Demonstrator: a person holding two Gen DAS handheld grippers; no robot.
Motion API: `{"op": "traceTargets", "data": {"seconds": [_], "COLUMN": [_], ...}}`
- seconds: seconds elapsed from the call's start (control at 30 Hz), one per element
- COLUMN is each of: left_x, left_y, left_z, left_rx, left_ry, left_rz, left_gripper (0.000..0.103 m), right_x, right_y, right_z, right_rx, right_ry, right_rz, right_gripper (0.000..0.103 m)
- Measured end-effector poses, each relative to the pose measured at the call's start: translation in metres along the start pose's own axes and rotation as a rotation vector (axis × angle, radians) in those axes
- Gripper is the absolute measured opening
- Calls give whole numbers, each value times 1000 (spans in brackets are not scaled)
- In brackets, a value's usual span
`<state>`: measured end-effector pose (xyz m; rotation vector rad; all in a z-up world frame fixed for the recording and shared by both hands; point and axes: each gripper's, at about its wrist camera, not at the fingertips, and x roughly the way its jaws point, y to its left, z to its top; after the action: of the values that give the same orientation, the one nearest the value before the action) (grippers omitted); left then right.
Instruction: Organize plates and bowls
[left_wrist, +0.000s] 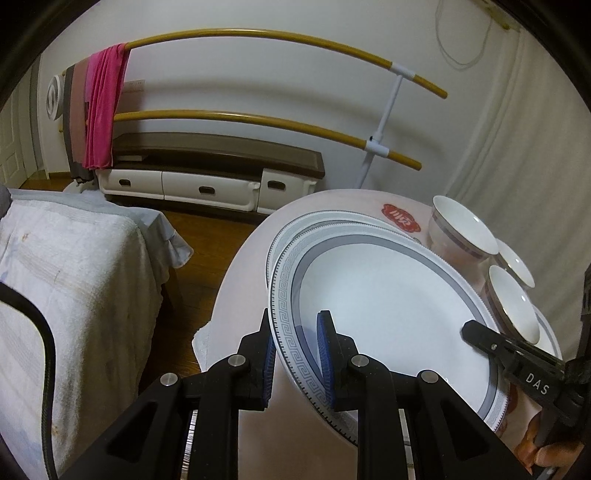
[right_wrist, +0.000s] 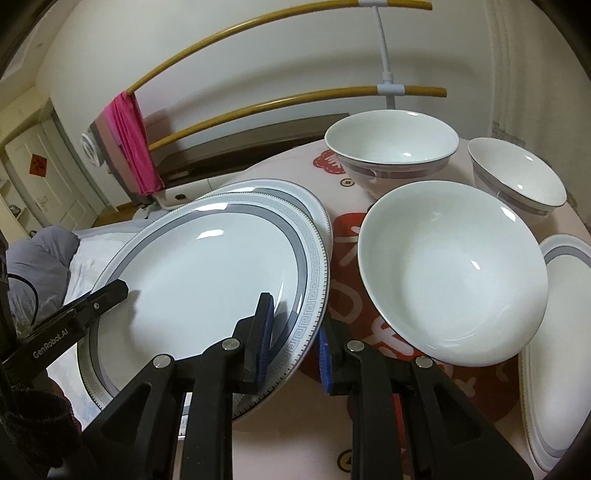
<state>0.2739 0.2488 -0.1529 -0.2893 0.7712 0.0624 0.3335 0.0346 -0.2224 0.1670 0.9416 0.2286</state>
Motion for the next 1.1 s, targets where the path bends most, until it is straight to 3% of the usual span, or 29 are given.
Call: {"op": "traceTargets", "data": {"seconds": [0.57,0.9,1.1], "left_x": [12,13,12], "left_y": [2,4,1], "left_z": [4,3,4], "left_rx": [-5,-6,-7], "left_ry": [13,0,2], "left_rz": [8,10,9], "left_gripper": [18,18,18], "right_x": [17,22,21], "right_y": [7,14,11], "right_z": [6,5,4], "right_rx": [26,16,41], "right_ry": [23,13,7], "right_rz": [-80,-118,-105], "right_gripper": [25,32,32]}}
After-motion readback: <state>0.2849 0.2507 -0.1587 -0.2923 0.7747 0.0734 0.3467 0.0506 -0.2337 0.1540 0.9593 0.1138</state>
